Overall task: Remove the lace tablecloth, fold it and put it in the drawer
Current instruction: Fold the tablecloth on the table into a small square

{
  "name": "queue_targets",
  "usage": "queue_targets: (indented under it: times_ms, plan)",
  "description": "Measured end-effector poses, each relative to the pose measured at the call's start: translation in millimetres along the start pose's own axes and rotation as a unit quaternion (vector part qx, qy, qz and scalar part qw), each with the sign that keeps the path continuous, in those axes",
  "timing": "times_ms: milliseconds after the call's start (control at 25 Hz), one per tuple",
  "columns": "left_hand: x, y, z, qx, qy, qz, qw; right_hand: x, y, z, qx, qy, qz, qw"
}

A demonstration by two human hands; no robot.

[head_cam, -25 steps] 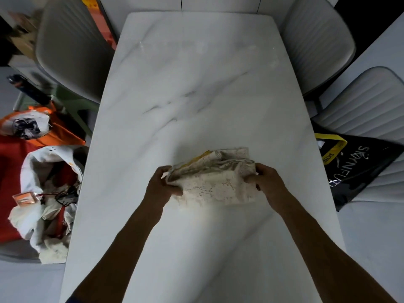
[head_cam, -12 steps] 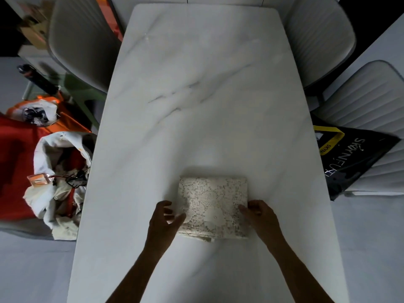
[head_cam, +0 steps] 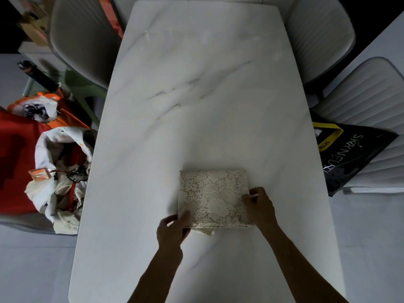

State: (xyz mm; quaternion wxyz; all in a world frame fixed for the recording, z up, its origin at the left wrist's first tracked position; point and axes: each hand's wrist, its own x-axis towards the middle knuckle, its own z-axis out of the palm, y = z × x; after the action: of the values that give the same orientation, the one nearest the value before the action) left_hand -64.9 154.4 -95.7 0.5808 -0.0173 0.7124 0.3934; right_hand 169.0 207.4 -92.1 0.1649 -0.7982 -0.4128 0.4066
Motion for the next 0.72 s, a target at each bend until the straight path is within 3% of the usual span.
queue_targets:
  times_ms: [40,80,200,320,480,600,680,720]
  plan:
    - [-5.5,-7.3,-0.6,-0.09,-0.023,-0.051,0.994,-1.5,-0.7,-0.7,0.029,-0.011,0.022,0.999]
    - [-10.2,-13.5,-1.1,-0.11,-0.051,-0.085,0.989,-2.3,-0.6,-1.3,0.046,-0.021,0.038,0.998]
    - [-19.1,-22.7,3.2,-0.024,-0.134,-0.134,0.982,-5.0,-0.3,-2.1,0.03,-0.032,0.039,0.998]
    - [-20.8,-23.8,16.4,-0.063,-0.158,-0.134,0.976,-7.3,1.4,-0.5,0.032,-0.037,0.028,0.998]
    - [-25.7,-31.3,48.0,-0.201,-0.122,-0.115,0.965,-6.2,6.8,3.8,0.035,-0.034,0.01,0.999]
    - [-27.1,-26.9,52.0,-0.139,-0.072,-0.109,0.982,-12.7,9.8,6.8,0.02,0.0,-0.041,0.999]
    - [-29.0,-21.9,36.2,-0.05,-0.026,-0.093,0.994,-19.2,15.6,11.3,-0.137,0.062,-0.145,0.978]
    - [-28.2,-20.0,26.7,-0.016,0.016,-0.06,0.998,-23.4,19.3,16.4,-0.24,0.081,-0.218,0.943]
